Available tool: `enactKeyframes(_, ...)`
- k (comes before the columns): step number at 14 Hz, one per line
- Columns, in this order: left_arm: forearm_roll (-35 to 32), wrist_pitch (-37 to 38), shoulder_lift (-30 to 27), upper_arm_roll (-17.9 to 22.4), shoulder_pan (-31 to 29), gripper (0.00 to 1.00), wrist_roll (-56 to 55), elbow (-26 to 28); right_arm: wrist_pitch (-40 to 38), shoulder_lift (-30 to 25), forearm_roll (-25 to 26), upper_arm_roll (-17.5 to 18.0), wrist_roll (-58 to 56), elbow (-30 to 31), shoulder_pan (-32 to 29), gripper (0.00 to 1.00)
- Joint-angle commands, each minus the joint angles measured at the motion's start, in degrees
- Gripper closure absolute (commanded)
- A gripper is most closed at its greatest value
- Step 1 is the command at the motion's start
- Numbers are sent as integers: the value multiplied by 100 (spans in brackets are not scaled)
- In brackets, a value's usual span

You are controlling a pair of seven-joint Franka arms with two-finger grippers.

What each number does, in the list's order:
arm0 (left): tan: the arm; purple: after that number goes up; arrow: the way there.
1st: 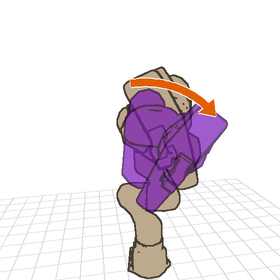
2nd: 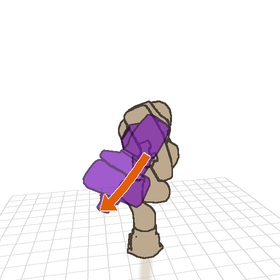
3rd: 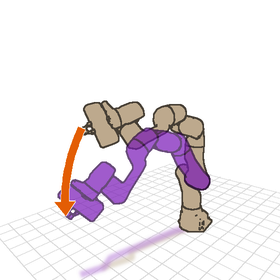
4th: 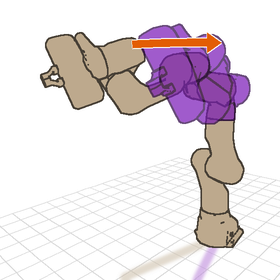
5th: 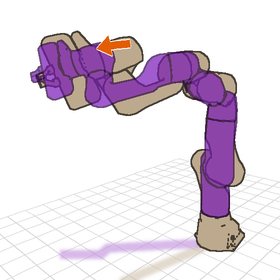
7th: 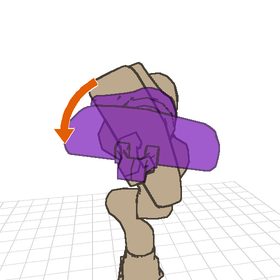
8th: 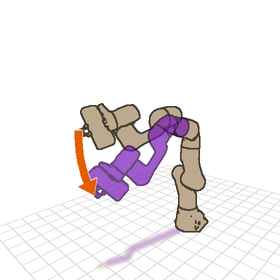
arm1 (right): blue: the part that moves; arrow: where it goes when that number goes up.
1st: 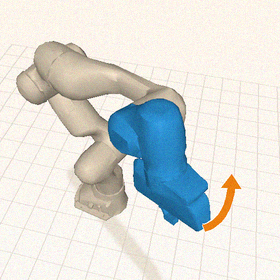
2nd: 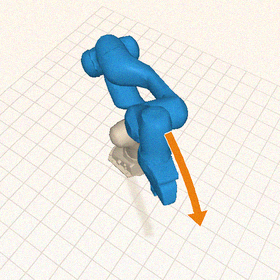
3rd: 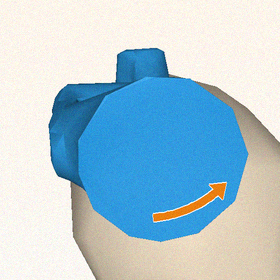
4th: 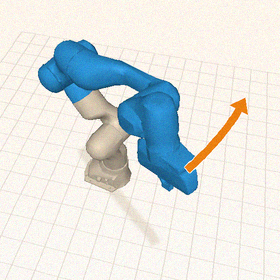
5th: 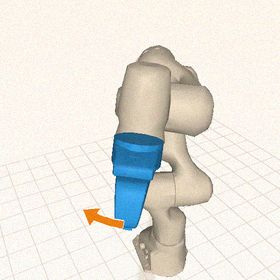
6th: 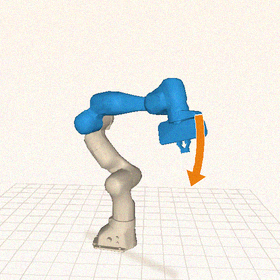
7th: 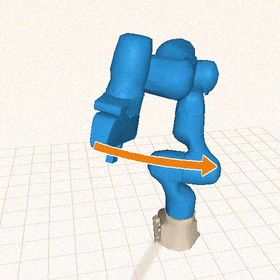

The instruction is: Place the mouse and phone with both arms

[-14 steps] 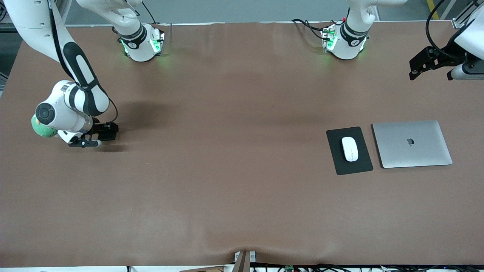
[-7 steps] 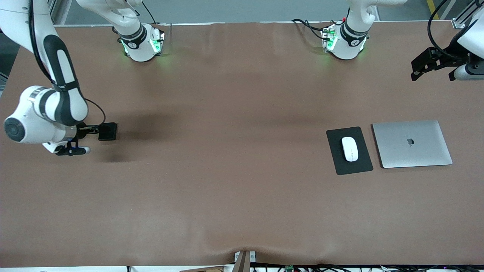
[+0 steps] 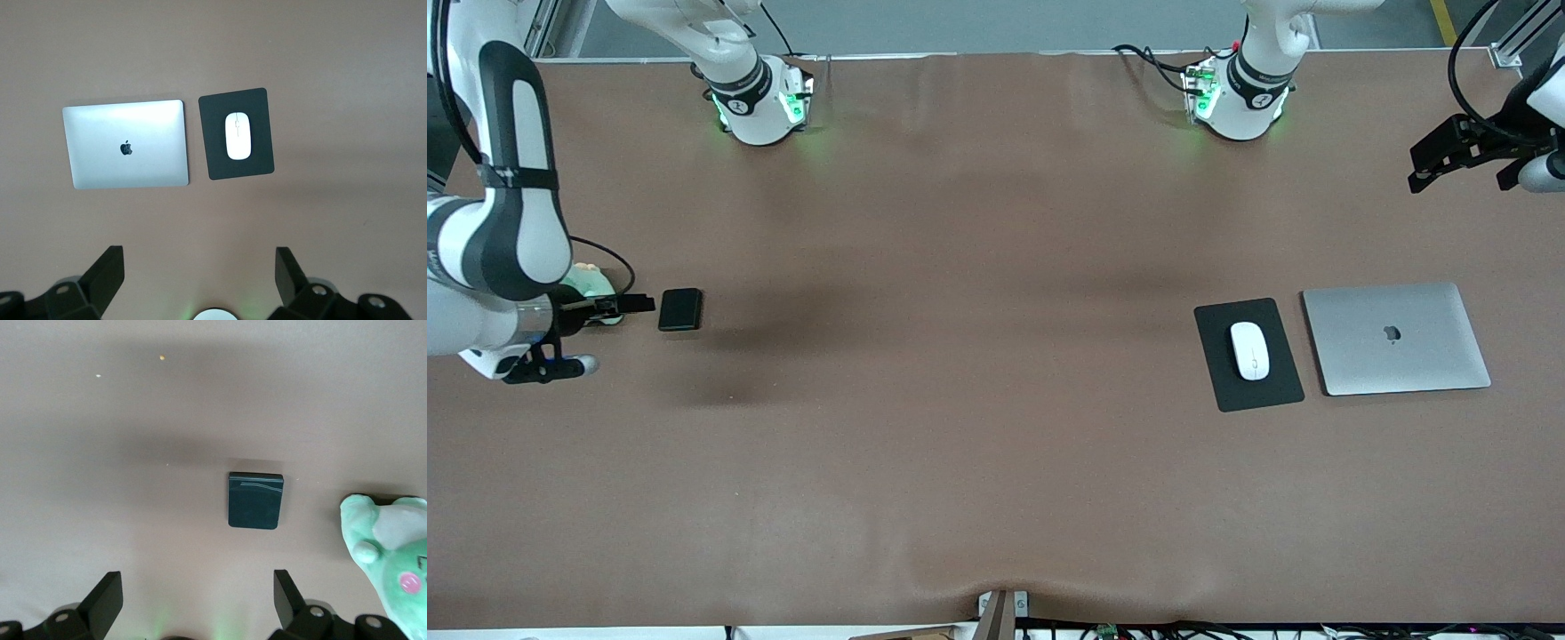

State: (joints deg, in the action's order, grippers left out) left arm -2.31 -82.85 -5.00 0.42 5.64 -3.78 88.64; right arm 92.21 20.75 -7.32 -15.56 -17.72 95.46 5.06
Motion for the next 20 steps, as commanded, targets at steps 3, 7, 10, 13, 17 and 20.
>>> enactKeyframes(3,125,-91,8,-24,51,0,-18,-22,-676,70,203,36,-48,-1001,-49,0)
enactKeyframes(7,46,-118,113,-270,60,0,-35,-49,-792,35,450,53,-48,-1415,-76,0)
enactKeyframes(10,116,-118,105,-279,25,0,-62,-49,-1089,-245,381,53,-74,-1713,-23,0)
enactKeyframes(13,117,-126,96,-270,-19,0,-53,-49,-2004,-343,354,176,-92,-2258,30,0)
enactKeyframes(17,117,-118,96,-279,-19,0,-53,-58,-2172,-773,345,317,-4,-2409,74,0)
enactKeyframes(20,116,-126,105,-262,-27,0,-53,-58,-2277,-1098,354,326,652,-2330,214,0)
